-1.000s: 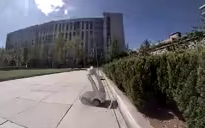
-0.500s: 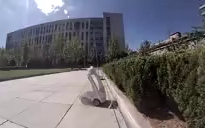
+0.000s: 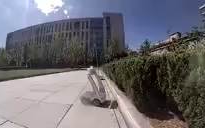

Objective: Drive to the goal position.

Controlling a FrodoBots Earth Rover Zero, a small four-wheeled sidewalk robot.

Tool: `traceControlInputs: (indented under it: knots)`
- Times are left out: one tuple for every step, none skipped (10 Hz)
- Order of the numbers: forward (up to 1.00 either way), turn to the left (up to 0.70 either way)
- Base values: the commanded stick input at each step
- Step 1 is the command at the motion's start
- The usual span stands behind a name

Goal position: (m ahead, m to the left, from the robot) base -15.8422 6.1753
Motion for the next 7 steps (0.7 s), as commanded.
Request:
traceControlInputs:
  knots:
    - [0.04,0.00]
    - [0.04,0.00]
    - [0.04,0.00]
    - [0.04,0.00]
    - [0.04,0.00]
    - [0.00,0.00]
    - [0.00,0.00]
